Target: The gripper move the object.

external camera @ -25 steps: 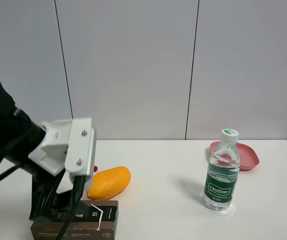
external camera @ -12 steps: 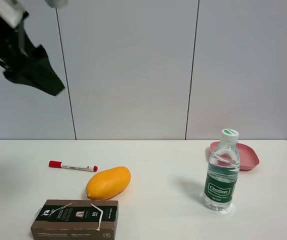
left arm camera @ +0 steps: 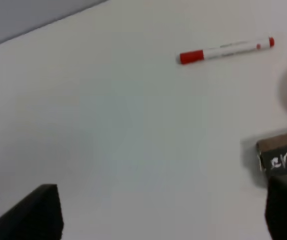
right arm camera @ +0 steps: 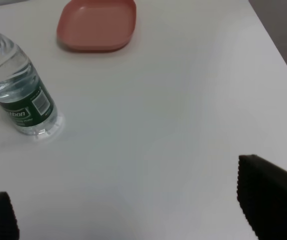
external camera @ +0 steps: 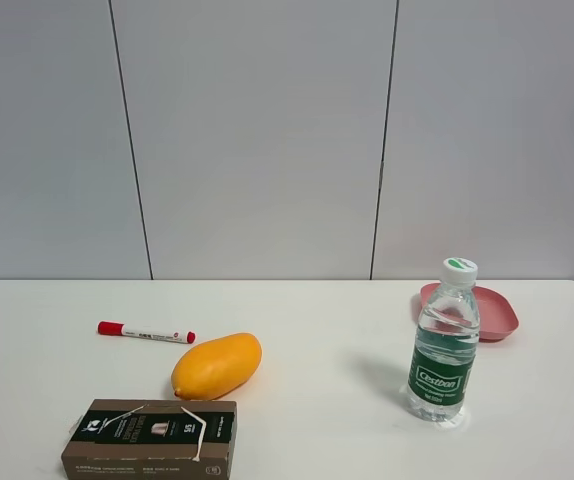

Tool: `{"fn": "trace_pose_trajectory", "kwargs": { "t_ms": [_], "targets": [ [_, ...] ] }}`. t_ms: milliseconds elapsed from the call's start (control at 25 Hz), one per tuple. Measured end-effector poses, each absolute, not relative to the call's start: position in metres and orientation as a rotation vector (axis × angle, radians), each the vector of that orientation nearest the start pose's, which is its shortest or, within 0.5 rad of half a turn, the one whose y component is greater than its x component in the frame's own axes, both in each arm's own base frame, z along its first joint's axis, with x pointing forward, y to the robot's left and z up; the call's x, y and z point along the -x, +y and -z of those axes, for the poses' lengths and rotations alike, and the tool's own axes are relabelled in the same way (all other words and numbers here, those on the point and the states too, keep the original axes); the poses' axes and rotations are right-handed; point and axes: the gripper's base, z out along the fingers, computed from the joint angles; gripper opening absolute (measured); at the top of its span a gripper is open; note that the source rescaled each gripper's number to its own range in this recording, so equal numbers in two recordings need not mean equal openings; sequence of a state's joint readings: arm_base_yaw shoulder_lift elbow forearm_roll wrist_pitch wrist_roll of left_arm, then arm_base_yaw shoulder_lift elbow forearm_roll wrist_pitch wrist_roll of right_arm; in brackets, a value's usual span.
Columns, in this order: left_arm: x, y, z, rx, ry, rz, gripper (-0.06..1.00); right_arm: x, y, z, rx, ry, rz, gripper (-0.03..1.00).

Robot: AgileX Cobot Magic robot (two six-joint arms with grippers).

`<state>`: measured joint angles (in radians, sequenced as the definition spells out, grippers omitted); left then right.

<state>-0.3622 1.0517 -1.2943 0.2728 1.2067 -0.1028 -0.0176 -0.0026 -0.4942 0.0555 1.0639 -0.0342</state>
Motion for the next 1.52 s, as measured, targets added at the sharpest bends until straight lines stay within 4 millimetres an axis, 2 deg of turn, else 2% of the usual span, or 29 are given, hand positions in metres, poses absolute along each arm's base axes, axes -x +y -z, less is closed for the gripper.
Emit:
{"fn": "trace_pose_trajectory", "kwargs": {
  "t_ms": [160, 320, 440, 600, 840, 1000, 1280, 1520],
  "targets": [
    [-0.134, -0.026, -0.446, -0.182, 2.254, -0.057, 0.52, 0.005, 0.004, -0.275, 0.02, 2.049, -0.034, 1.0],
    [-0.091, -0.009, -0.461, -0.096, 2.128, 0.01, 0.52, 0.005, 0.004, -0.275, 0.02, 2.049, -0.034, 1.0],
    [-0.064, 0.001, -0.455, -0.076, 2.082, 0.025, 0.52, 0.005, 0.004, -0.275, 0.02, 2.049, -0.034, 1.0],
    [-0.039, 0.011, -0.431, -0.056, 2.068, 0.039, 0.52, 0.005, 0.004, -0.275, 0.02, 2.049, -0.034, 1.0],
    [-0.019, 0.018, -0.386, 0.025, 2.099, 0.075, 0.52, 0.005, 0.004, -0.275, 0.02, 2.049, -0.034, 1.0],
    [-0.014, 0.021, -0.366, 0.07, 2.115, 0.068, 0.52, 0.005, 0.004, -0.275, 0.02, 2.049, -0.034, 1.0],
    [-0.006, 0.023, -0.35, 0.161, 2.13, -0.038, 0.52, 0.005, 0.004, -0.275, 0.02, 2.049, -0.034, 1.0],
    [-0.005, 0.015, -0.338, 0.179, 2.172, -0.054, 0.52, 0.005, 0.004, -0.275, 0.02, 2.049, -0.034, 1.0]
  ]
}}
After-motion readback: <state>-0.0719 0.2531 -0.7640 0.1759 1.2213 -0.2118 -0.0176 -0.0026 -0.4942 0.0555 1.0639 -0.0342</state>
